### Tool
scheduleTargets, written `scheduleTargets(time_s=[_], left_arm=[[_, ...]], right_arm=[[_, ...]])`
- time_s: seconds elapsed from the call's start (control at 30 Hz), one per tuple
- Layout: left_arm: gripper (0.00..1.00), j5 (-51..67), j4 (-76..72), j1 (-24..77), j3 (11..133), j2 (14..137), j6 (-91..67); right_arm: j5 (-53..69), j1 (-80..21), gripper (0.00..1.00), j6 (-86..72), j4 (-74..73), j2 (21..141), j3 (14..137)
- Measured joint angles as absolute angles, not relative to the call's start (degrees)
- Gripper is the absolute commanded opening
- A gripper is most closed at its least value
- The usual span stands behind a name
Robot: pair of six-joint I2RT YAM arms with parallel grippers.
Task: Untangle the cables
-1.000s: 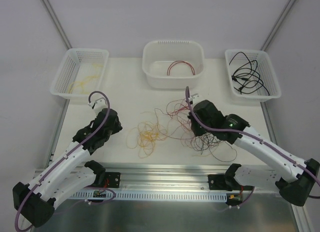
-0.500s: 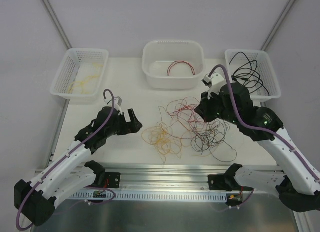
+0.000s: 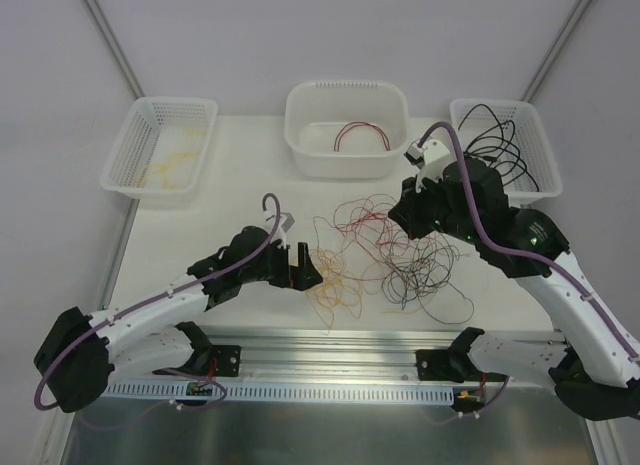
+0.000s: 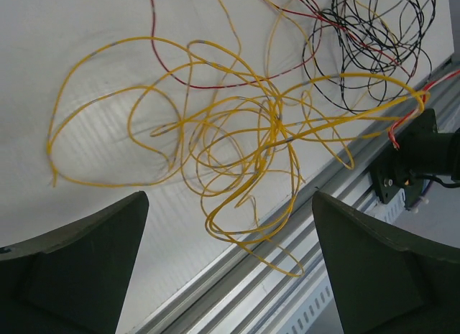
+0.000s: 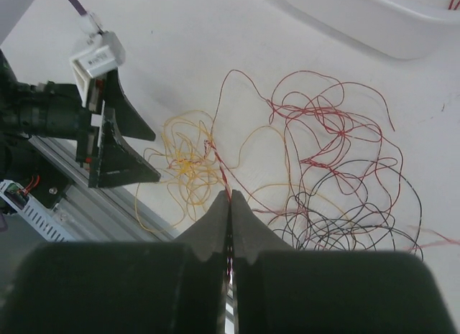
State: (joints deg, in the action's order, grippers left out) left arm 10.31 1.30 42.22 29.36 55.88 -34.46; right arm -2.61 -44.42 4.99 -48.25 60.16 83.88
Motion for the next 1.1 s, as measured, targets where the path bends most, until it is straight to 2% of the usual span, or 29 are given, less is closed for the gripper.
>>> scheduleTargets(time_s=[0.17,0.3,0.4,0.5,0.53,0.57,0.77,0.93,1.1], left_arm=[[0.99,10.1,-5.7,45.8,29.4,62.2,-34.5],[0.88,7.9,-10.1,46.2,29.9,68.6,-35.9],[0.72,5.2,-13.9,46.2,29.9,73.1,-39.2],[0.46,3.3,-17.4,46.2,30.2,76.9,-42.7],[0.14,2.3,-18.3,46.2,30.4,78.0,-43.6],[0.02,1.6,-18.9,46.4,30.5,78.7,-44.9],[0.00,-7.1,-16.5,46.5,30.4,74.5,-47.1],[0.00,-16.0,-7.8,44.4,30.4,61.2,-46.5],[0.00,-21.6,2.7,37.3,30.1,48.2,-45.3]], right_arm=[[-2.5,-44.3,0.01,4.9,-48.1,59.6,85.1],[-2.0,-44.3,0.01,4.3,-47.4,58.8,84.8],[-1.0,-44.3,0.01,3.2,-46.2,57.6,83.1],[-0.1,-44.3,0.01,2.1,-45.3,56.2,80.2],[-0.1,-44.3,0.01,1.9,-45.3,55.9,79.3],[-0.3,-44.3,0.01,1.7,-45.3,55.6,78.3],[-5.8,-42.9,0.01,1.6,-47.1,53.4,73.8],[-11.7,-38.2,0.01,2.0,-48.7,50.5,71.2],[-15.4,-31.7,0.01,1.8,-49.3,48.7,69.4]])
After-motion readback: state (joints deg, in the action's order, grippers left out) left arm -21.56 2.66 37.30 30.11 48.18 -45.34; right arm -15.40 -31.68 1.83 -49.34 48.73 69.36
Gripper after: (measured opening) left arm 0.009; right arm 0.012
